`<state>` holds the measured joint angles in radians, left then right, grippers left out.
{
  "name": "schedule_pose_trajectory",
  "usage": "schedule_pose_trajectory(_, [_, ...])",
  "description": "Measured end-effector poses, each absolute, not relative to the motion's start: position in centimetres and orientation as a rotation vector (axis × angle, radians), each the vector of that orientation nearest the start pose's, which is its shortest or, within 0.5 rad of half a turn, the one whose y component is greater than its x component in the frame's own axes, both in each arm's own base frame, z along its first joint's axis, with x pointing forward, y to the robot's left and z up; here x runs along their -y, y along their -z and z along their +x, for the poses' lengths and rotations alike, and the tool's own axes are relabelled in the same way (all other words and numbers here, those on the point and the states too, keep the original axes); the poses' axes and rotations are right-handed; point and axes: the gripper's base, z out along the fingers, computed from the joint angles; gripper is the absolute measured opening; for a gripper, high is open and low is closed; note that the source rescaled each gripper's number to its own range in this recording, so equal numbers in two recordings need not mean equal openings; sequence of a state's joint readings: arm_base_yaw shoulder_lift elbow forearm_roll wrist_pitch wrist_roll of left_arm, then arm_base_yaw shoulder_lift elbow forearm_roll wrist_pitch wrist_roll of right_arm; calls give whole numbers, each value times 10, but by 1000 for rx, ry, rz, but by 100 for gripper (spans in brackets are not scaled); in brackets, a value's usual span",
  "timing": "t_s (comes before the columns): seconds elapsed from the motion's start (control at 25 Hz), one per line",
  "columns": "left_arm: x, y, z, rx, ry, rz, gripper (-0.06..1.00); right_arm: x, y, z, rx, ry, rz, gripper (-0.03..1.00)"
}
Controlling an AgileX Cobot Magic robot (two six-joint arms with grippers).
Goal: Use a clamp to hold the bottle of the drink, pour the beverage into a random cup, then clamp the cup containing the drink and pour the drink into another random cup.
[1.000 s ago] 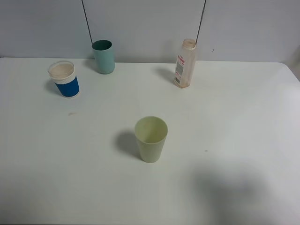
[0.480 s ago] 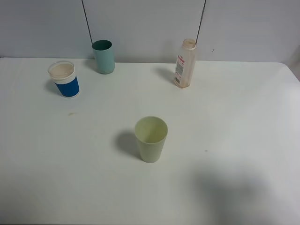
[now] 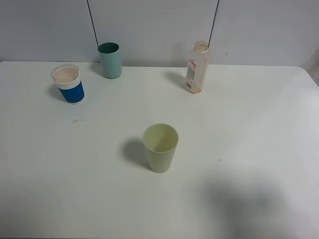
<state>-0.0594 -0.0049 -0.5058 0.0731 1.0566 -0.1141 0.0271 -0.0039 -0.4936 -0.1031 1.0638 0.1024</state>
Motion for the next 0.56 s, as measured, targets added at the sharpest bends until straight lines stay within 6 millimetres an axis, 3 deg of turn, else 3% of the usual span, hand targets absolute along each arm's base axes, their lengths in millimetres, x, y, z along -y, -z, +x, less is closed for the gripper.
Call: schedule_pose_trajectory(0.56, [-6,-279,-6,-2027,25,-58,92,8,-276,-5,-2044,43,82,100])
